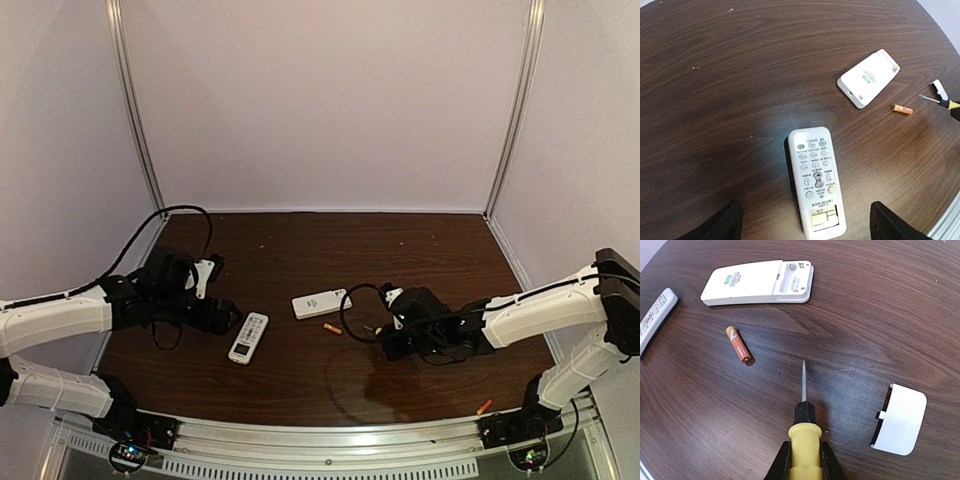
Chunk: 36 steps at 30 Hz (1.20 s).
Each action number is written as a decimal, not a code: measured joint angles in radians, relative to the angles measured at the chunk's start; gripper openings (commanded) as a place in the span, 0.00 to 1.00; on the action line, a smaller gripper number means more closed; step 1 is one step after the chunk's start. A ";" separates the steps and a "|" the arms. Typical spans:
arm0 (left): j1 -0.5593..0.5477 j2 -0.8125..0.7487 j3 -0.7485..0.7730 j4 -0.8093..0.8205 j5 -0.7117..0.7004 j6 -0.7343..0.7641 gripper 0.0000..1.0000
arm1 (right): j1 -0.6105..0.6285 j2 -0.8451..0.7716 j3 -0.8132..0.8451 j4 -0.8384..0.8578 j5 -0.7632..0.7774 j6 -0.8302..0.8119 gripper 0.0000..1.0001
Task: Unload the batteries from the remote control
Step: Place the screwdriver at the center of the board.
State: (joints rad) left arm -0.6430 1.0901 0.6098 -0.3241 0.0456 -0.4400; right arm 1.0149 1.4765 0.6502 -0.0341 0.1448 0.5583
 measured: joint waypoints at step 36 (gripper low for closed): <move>-0.114 0.153 -0.056 -0.014 -0.045 -0.045 0.89 | 0.002 0.163 0.097 -0.069 -0.037 0.043 0.28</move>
State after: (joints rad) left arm -0.7570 1.2430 0.5537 -0.3382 0.0010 -0.4854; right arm 1.0168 1.6394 0.7471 -0.1028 0.1078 0.6018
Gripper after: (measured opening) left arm 0.891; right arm 0.259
